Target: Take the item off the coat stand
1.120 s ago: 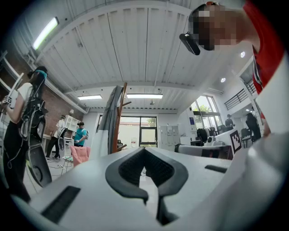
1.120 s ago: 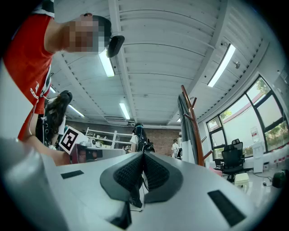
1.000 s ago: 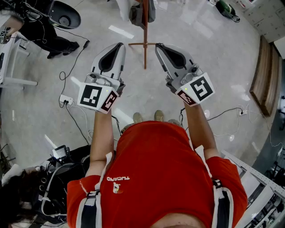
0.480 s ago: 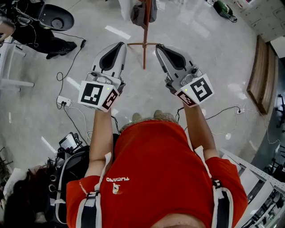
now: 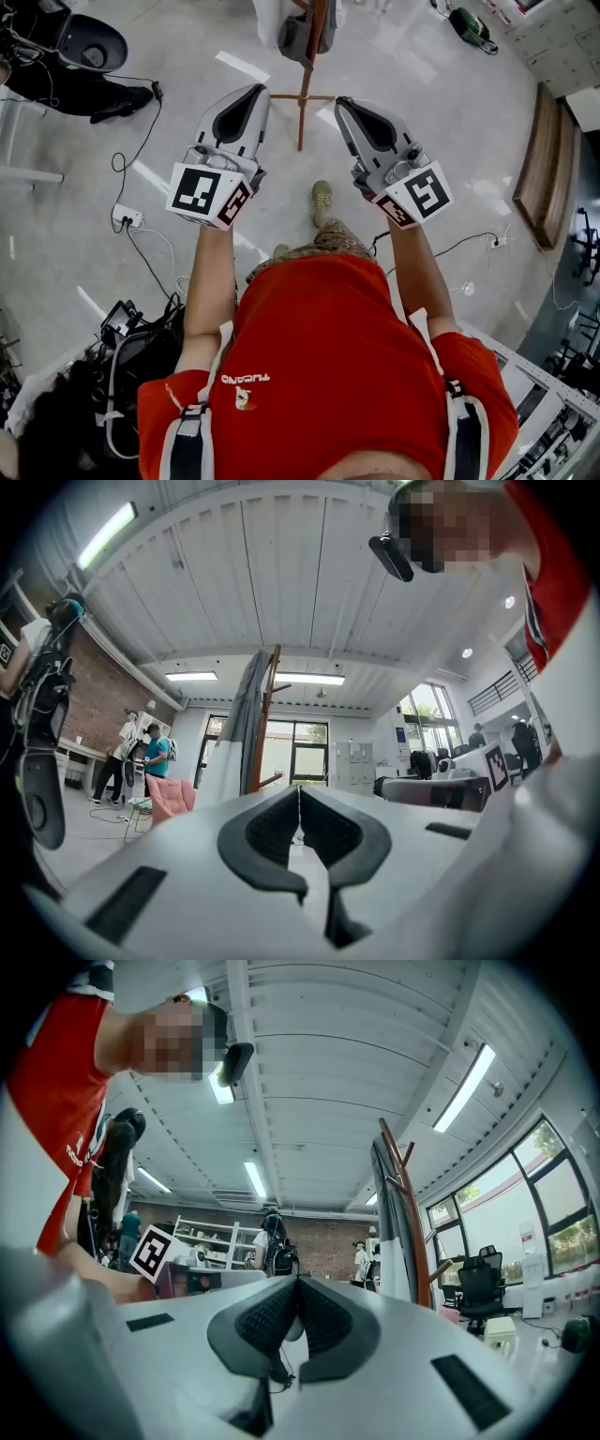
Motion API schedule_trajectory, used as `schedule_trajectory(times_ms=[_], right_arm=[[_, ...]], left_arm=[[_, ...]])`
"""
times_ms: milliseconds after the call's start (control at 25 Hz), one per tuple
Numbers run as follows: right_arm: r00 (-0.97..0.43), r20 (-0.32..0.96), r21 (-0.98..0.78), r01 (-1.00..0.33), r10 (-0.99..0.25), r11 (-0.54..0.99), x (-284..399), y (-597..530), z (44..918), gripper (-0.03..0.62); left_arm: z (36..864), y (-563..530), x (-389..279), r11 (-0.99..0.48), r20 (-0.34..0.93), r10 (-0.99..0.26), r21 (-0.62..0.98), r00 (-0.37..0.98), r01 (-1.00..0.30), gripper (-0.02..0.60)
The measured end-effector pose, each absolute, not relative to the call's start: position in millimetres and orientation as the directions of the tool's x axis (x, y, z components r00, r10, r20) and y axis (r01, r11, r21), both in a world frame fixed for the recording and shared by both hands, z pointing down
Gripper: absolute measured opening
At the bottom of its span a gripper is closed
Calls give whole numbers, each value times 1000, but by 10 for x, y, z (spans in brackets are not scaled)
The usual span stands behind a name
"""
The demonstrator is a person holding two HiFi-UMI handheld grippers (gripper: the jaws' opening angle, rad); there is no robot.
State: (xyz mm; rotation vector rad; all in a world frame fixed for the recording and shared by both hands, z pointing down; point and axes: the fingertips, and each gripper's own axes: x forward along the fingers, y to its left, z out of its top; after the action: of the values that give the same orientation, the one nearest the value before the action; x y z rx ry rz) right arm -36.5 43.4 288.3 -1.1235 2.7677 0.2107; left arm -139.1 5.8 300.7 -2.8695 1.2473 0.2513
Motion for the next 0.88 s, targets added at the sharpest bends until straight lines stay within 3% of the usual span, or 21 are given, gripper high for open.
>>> schedule_trajectory(times_ms=[360, 640, 880], right_arm=[[-744, -217, 50, -655, -632, 754, 0, -667, 2968, 25], [-771, -206, 27, -620, -602, 784, 412, -1502, 3046, 25], [-786, -161, 15, -606, -597, 795, 654, -2036, 3219, 25]], left_arm=[[3207, -1051, -1199, -642, -112, -764, 41, 635, -765, 17], [3529, -1974, -854, -645, -42, -764, 2, 644, -764, 137], [3959, -2617, -708, -667, 45, -745, -10, 666, -745, 175]])
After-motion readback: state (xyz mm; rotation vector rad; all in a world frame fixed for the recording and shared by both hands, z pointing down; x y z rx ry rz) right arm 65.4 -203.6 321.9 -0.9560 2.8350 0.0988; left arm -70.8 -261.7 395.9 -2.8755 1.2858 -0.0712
